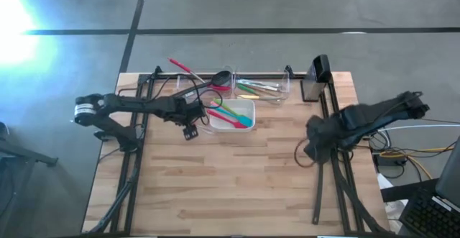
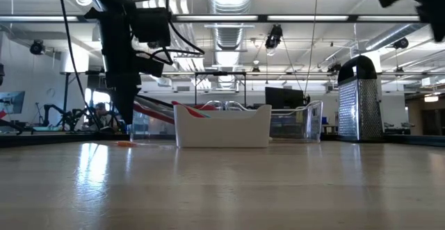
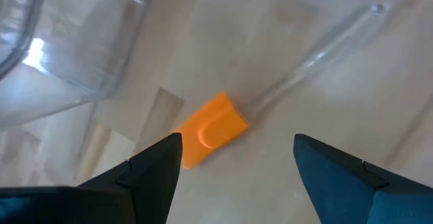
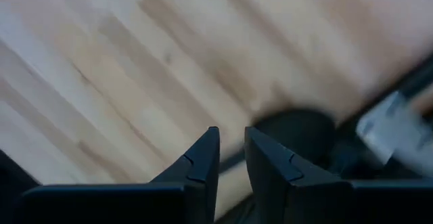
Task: Pick & Place Kitchen Items
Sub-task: Put the black serving spoon into the left transparent bin
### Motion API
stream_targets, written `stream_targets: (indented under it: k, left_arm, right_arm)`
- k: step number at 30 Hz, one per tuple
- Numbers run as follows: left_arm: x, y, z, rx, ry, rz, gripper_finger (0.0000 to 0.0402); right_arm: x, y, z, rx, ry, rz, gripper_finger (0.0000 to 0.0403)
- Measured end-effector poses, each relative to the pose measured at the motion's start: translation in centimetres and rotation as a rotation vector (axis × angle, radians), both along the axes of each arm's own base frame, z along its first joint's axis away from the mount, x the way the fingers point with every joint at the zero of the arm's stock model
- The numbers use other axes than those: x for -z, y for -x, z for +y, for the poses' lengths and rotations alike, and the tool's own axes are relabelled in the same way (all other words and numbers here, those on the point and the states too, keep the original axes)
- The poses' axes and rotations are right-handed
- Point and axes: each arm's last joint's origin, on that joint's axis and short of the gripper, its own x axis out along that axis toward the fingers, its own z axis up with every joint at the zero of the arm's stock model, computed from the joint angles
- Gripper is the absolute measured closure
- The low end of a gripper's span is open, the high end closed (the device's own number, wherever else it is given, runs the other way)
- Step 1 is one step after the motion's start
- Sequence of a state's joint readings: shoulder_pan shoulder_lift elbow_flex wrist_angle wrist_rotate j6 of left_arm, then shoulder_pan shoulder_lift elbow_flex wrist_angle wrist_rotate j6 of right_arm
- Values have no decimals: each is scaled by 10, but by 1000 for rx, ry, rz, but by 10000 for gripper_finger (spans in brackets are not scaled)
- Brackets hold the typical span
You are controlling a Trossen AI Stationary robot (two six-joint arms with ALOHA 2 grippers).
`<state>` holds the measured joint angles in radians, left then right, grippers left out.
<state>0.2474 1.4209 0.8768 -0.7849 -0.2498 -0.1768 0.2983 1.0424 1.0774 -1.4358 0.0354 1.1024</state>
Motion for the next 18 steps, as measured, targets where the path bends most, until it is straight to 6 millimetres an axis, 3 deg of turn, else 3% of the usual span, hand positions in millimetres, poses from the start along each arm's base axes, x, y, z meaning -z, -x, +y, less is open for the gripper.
stream_targets:
  k: [7, 13, 18]
  left_arm:
    - [0, 0, 0, 10, -21, 8, 115]
    - [-1, -3, 1, 23, -31, -18, 115]
    - [-2, -5, 2, 40, -40, -36, 115]
  right_arm:
    - [44, 23, 35, 124, -78, 213, 338]
    - [73, 35, 64, 203, -108, 151, 307]
    - [96, 40, 75, 261, -151, 114, 262]
